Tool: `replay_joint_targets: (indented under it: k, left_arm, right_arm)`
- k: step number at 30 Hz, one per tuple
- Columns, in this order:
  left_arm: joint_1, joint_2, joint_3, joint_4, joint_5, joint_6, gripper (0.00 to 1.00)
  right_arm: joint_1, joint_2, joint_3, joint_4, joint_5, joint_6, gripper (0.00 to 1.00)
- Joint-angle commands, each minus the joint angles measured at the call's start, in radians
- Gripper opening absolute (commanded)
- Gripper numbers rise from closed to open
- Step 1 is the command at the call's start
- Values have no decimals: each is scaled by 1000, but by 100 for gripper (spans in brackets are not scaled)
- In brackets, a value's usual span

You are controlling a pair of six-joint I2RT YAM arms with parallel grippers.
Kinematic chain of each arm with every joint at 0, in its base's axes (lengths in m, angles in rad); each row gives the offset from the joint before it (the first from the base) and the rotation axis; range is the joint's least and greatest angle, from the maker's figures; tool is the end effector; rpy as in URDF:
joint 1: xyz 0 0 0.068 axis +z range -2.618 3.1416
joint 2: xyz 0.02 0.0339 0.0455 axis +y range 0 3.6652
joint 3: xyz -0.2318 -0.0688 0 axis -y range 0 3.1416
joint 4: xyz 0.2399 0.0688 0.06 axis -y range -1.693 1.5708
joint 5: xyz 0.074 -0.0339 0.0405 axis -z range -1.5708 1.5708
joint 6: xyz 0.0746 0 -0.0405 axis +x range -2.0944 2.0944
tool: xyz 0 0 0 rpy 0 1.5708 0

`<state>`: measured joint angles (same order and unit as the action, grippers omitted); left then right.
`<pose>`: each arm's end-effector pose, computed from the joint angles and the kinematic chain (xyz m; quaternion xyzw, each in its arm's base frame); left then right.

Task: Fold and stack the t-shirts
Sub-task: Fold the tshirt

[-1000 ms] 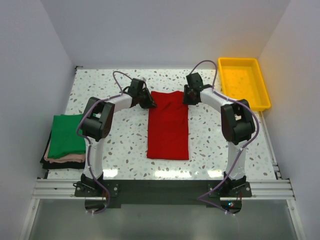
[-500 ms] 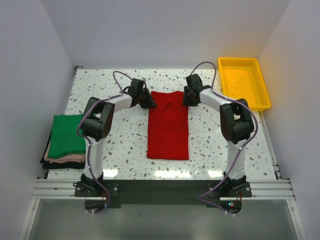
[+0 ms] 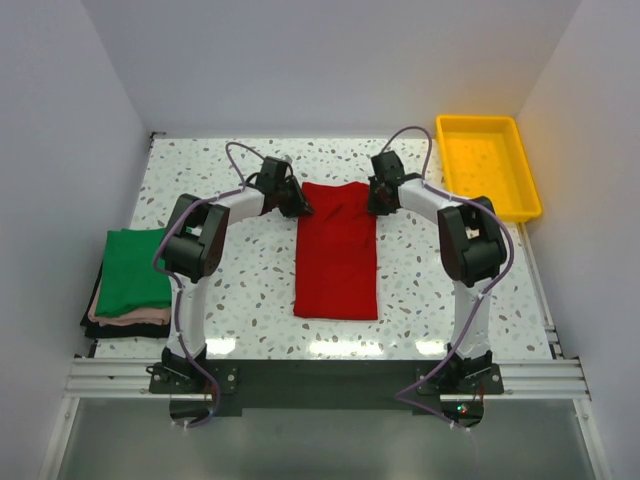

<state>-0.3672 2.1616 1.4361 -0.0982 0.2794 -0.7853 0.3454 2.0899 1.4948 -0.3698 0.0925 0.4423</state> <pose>0.4289 -0.1870 0.0848 -0.1416 0.9124 -0.3056 0.2324 0.4274 0.1465 0.1081 0.0600 0.9517 0.0736 0.2921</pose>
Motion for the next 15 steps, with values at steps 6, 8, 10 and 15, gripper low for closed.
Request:
replay_joint_targets:
  k: [6, 8, 10, 15]
  left_arm:
    - [2, 26, 17, -32, -43, 14, 12]
    - [2, 26, 17, -31, -45, 14, 12]
    - [2, 27, 17, -31, -45, 14, 12]
    - [4, 30, 17, -34, -49, 14, 12]
  right_arm:
    - [-8, -132, -88, 46, 65, 36, 7]
    - [-11, -157, -117, 49, 84, 41, 7]
    - [-11, -186, -139, 49, 92, 47, 7]
    - [-20, -220, -169, 49, 104, 53, 6]
